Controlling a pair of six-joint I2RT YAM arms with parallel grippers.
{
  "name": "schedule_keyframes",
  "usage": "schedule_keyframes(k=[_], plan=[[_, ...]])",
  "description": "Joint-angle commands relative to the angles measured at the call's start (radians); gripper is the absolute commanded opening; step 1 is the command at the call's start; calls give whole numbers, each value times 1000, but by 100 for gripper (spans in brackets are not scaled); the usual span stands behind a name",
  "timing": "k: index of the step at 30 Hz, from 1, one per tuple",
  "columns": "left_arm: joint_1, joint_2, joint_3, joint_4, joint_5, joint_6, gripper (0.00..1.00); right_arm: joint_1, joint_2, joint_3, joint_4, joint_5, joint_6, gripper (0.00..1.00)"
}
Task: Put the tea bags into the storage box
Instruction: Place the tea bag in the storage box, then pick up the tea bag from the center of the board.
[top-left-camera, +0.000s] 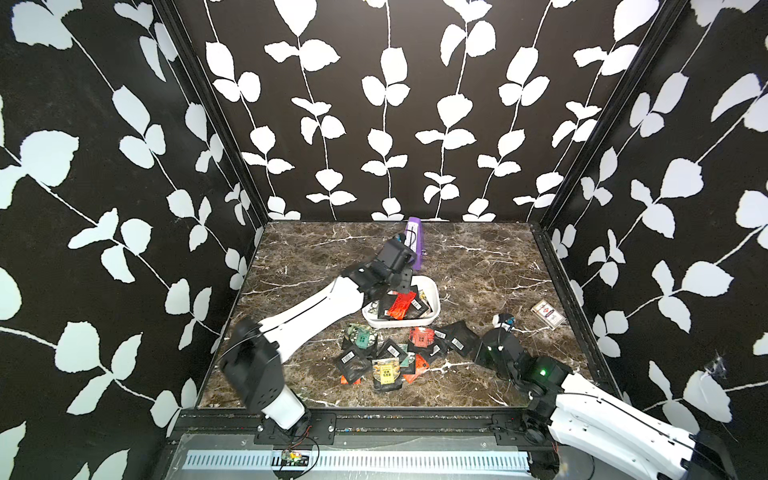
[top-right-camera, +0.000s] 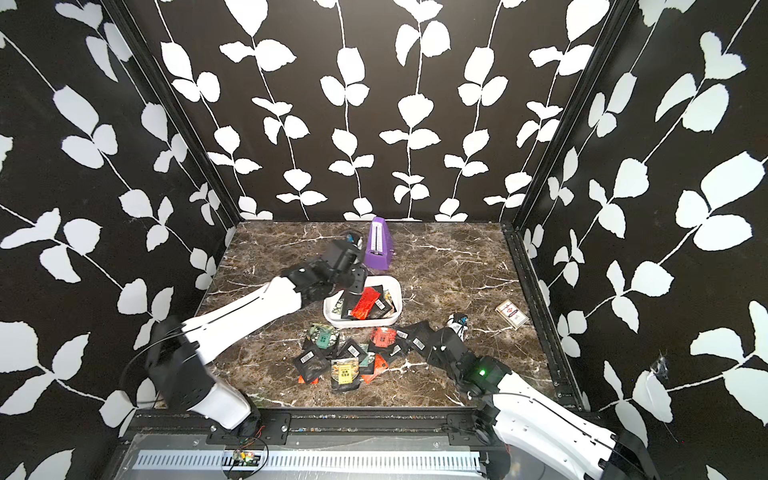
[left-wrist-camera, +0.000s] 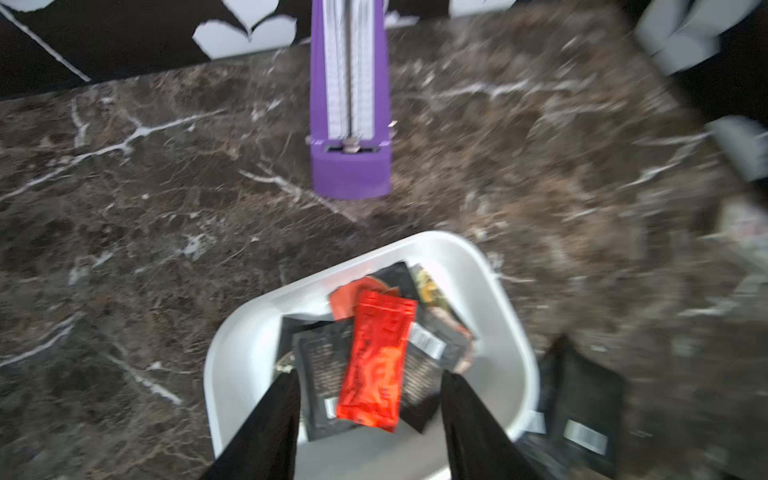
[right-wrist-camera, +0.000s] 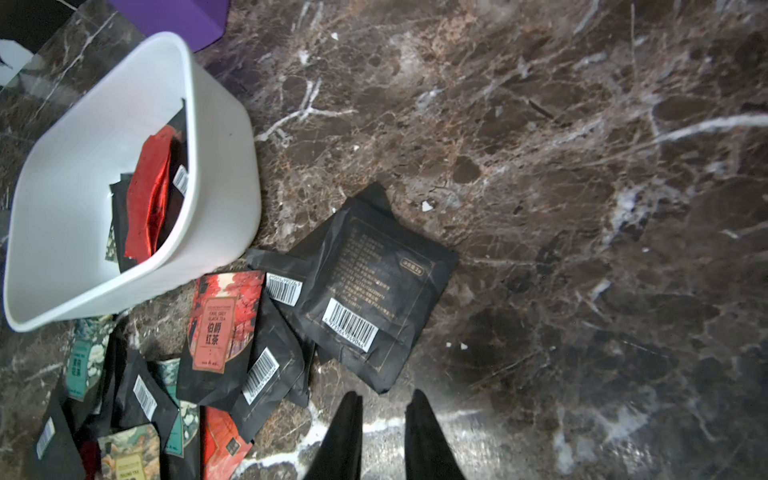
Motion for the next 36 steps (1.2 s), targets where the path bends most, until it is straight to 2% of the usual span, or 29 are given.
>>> schedule_keyframes(k=[1,4,9,14,26,31,36], plan=[[-15,-75,-110,115,212,-128,52,-73,37,-25,110,-116,-51,19],[-91,-90,-192,221,263,-233,54,-152,95,-22,190,-209,-71,13],[-231,-65,-258,309,212,-361,54,-282,202,-25,289,-338,-83,0],[-308,-30,-339,420,127,-453,55,-332,257,-10,291,-346,-105,0],[-345,157,-277,486,115,-493,56,-391,363,-5,352,-372,-128,0],[-344,215,-234,487,87,-481,53,-399,419,11,374,-389,-136,0],[-345,265,-209,490,84,-489,49,-399,411,10,358,-367,-141,0]])
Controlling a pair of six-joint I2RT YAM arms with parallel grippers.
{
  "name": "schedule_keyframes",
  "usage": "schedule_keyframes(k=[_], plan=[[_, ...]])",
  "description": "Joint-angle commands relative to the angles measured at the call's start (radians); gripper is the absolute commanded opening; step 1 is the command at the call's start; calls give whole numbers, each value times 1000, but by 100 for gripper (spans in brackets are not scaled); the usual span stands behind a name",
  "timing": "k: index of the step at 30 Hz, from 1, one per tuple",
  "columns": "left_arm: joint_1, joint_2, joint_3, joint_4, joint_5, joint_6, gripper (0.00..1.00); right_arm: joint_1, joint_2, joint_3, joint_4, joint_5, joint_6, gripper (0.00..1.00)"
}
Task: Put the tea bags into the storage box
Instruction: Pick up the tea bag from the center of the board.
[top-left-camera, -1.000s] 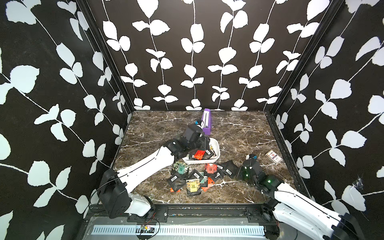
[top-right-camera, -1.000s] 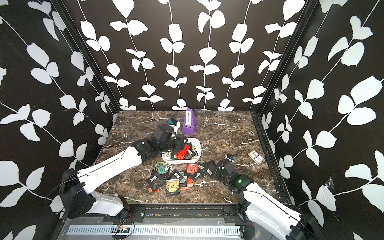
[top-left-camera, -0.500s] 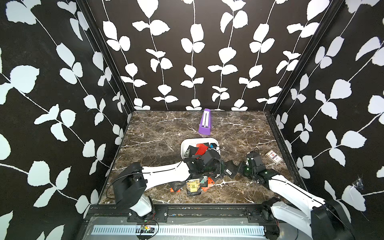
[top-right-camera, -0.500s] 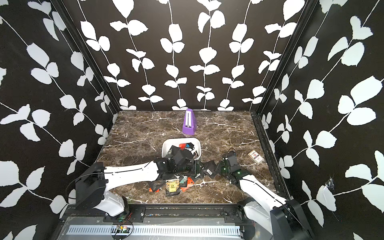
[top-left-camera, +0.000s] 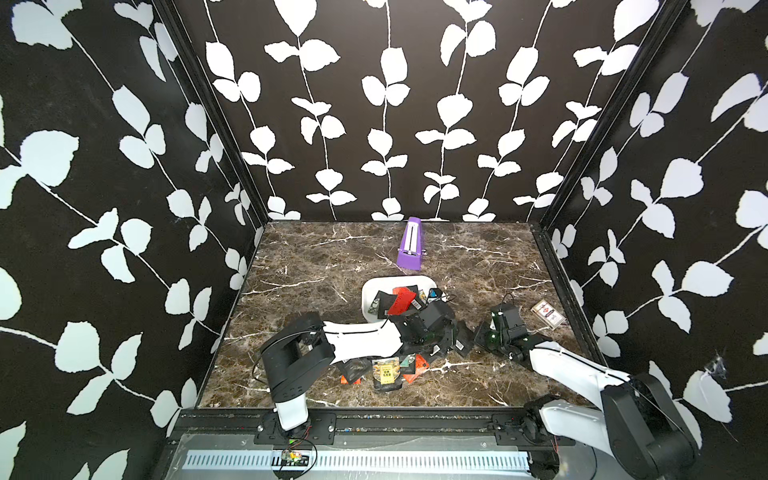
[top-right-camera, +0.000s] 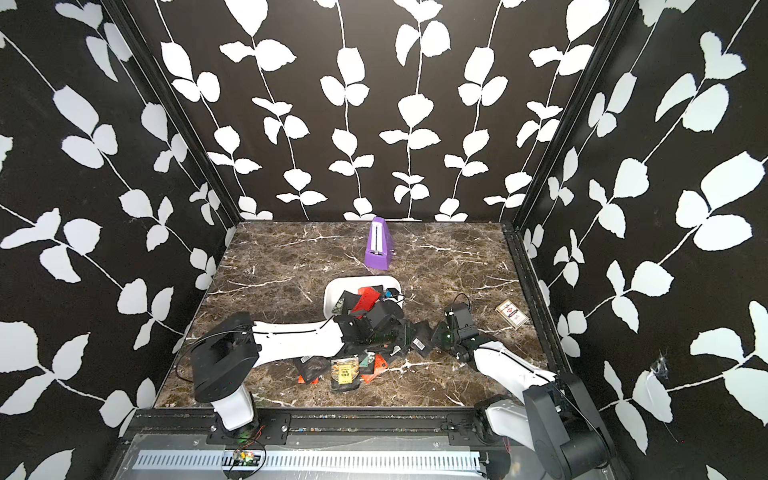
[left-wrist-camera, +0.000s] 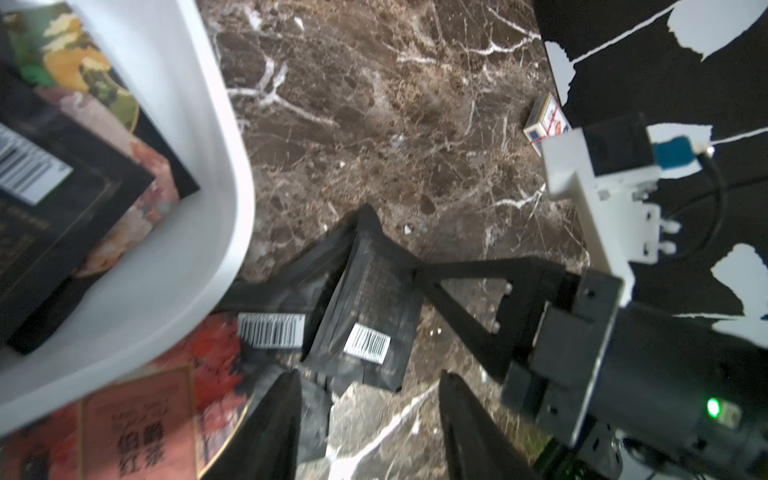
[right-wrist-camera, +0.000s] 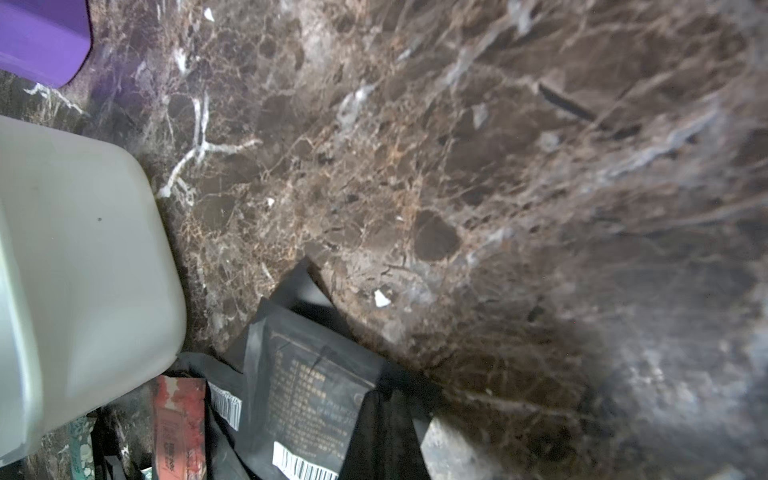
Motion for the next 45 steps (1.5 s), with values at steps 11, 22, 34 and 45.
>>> schedule_keyframes(k=[11,22,34,45], plan=[[-6,70,53,16,-23,-6,47,-8,-10,0,-24,46,-38,0],[-9,119,69,11,-11,-16,45,-8,-14,-26,-37,48,-40,0],[-16,132,50,-16,-11,-30,44,-8,-27,-44,-40,50,-37,0],[-24,156,45,-22,-10,-38,43,-8,-17,-57,-26,45,-37,0]])
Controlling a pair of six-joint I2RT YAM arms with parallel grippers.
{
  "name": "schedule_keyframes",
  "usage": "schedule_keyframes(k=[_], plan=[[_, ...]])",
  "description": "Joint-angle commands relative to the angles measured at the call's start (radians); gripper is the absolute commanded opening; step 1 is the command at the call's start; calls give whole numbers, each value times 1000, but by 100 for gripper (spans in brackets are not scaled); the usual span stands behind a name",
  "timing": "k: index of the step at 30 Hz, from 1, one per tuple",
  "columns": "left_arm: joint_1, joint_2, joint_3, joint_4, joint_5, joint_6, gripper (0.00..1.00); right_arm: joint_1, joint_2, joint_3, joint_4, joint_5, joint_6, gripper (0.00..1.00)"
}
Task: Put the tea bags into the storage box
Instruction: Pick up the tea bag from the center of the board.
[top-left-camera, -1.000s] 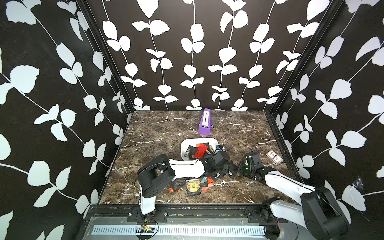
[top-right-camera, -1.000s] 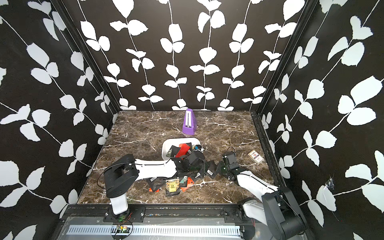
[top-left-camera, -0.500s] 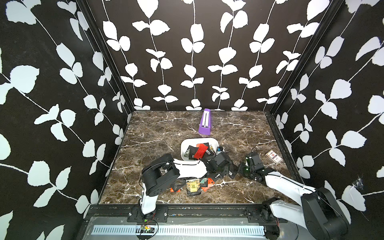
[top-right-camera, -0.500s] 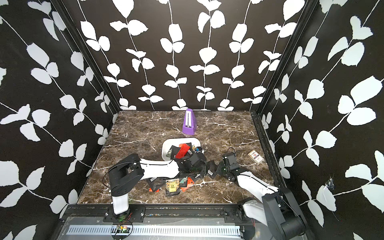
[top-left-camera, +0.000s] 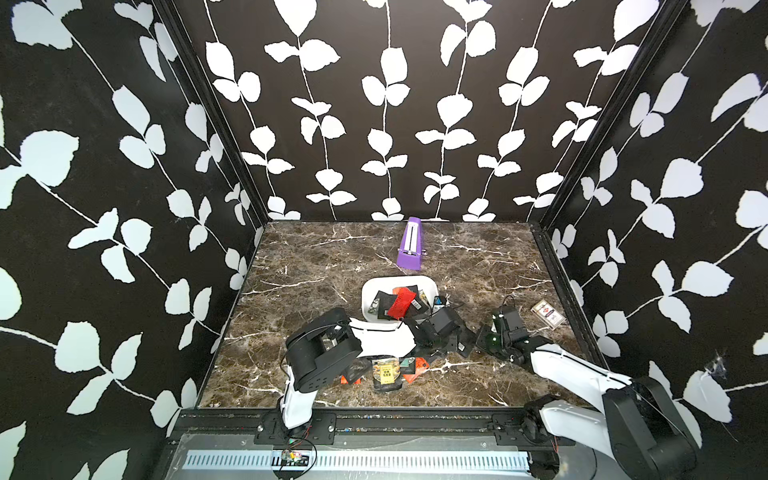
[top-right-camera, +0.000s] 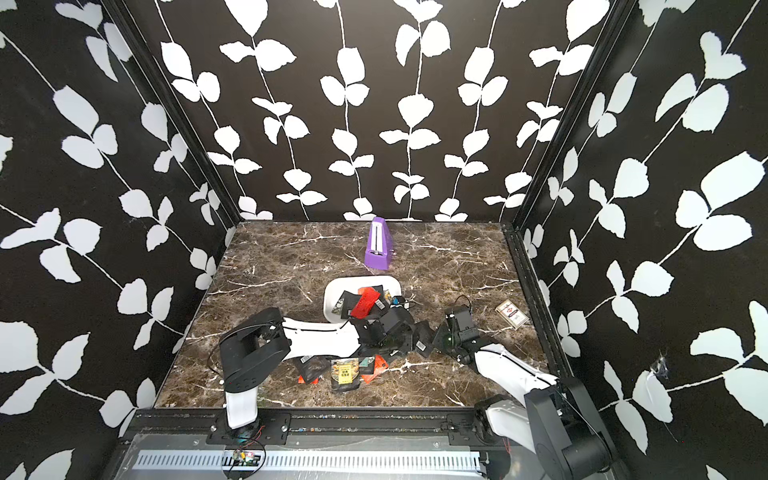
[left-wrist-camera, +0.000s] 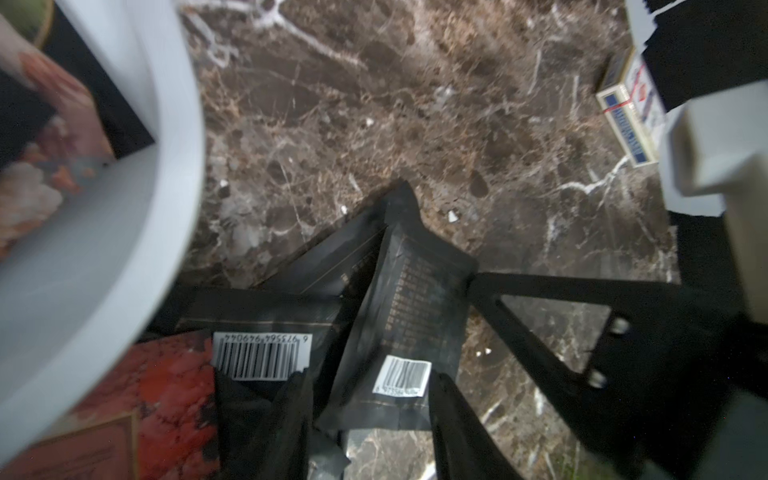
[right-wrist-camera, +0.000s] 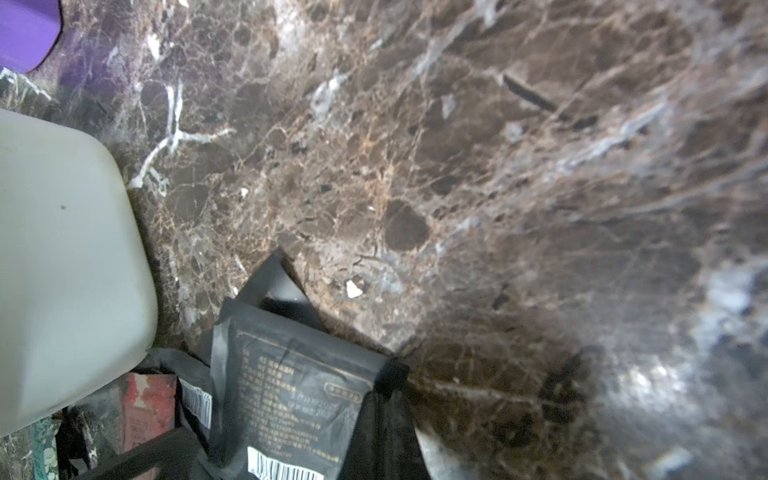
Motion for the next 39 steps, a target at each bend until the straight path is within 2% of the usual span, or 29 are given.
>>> schedule_keyframes(k=[1,15,27,35,39], plan=[[-7,4,-3,-25,-7,-8,43,-6,1,-35,-9,11,-10,0],[-11,15,-2,-21,25,-16,37,-4,8,-41,4,3,-6,0],[-13,-13,27,-6,58,-13,18,-4,9,-60,22,-13,4,0],[-13,-20,55,-14,85,-1,0,-4,-24,-67,9,-8,10,0],[-13,-33,55,-13,100,8,0,-4,-67,-53,-41,7,-5,0]])
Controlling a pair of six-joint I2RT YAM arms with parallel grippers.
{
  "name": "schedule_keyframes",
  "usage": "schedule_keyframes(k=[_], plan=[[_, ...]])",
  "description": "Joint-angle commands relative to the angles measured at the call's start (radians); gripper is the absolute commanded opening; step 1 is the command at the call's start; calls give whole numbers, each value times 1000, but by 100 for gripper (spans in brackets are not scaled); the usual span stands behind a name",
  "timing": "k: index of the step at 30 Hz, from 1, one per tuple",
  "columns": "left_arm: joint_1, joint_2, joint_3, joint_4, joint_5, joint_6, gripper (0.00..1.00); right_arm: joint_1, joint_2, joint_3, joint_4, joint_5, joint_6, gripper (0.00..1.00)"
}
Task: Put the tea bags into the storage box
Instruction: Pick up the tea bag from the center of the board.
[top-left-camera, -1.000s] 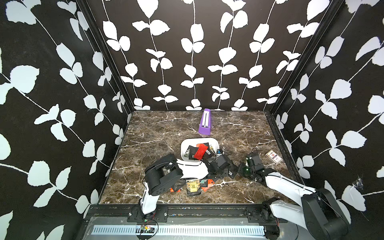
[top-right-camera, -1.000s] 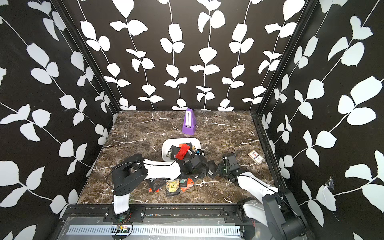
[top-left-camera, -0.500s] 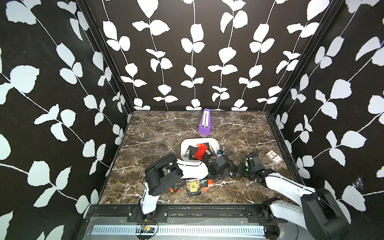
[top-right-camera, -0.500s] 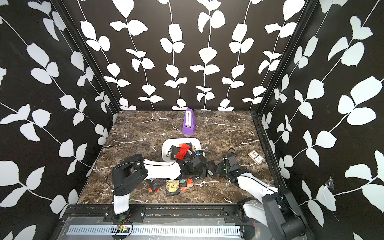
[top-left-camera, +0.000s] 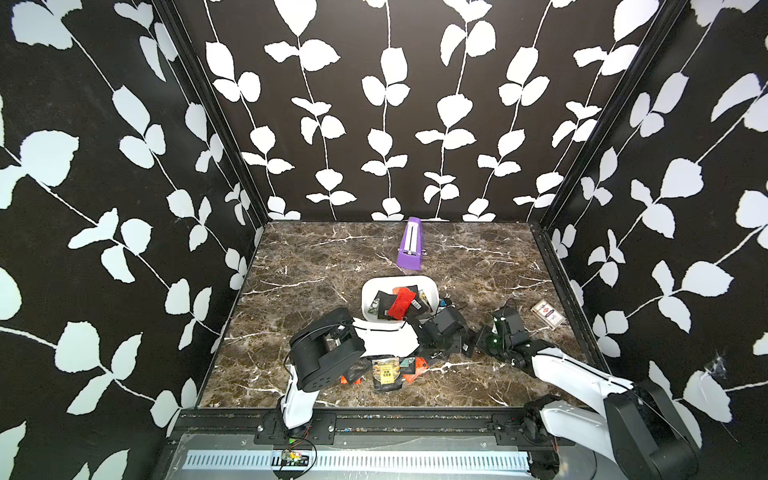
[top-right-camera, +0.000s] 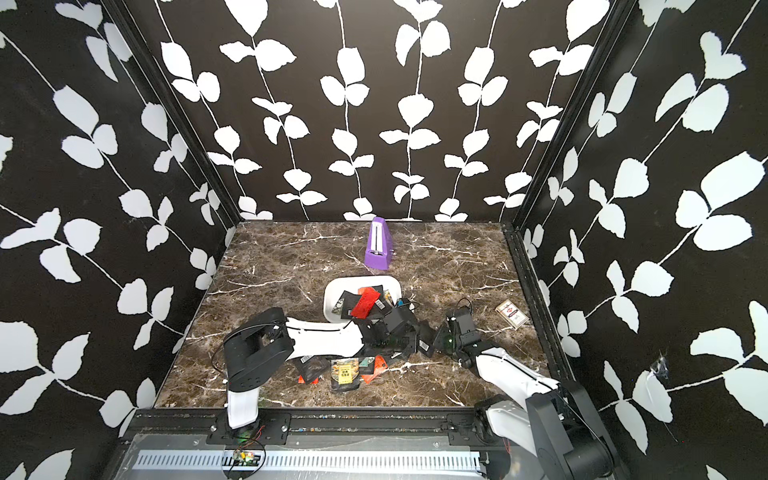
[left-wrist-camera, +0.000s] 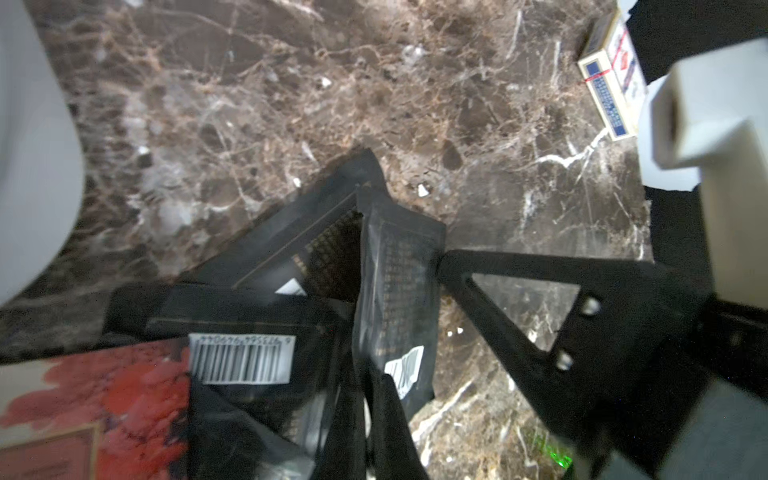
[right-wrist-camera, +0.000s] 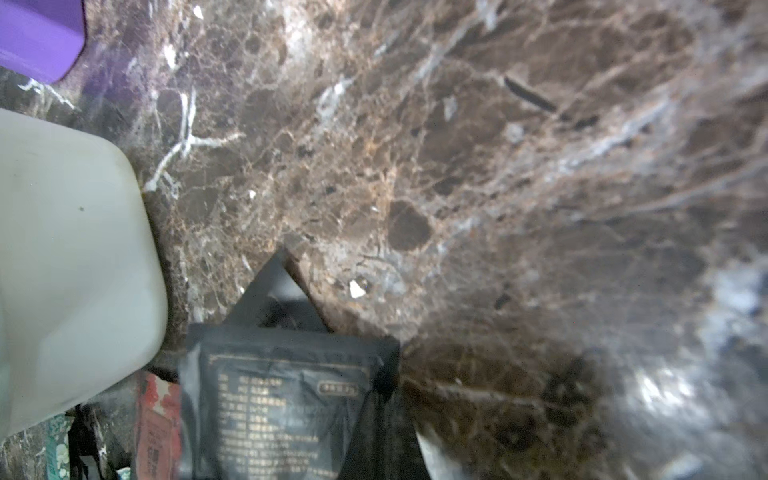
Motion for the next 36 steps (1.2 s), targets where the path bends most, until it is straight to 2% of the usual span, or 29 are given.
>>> schedule_keyframes(k=[1,9,13,19,27,36], plan=[[-4,-53,18,-3,30,23,0,-4,-46,-14,-83,32,-16,0],[-4,-141,28,-72,15,138,0,-4,-233,21,-235,73,-35,0],[-3,-186,35,-93,15,176,0,-4,-337,50,-344,87,-54,8],[-1,-214,64,-141,5,235,0,-4,-470,78,-473,115,-71,12],[20,-233,108,-181,4,301,0,-4,-521,58,-502,103,-64,12],[57,-290,103,-184,5,310,0,-3,-539,46,-498,89,-63,13]])
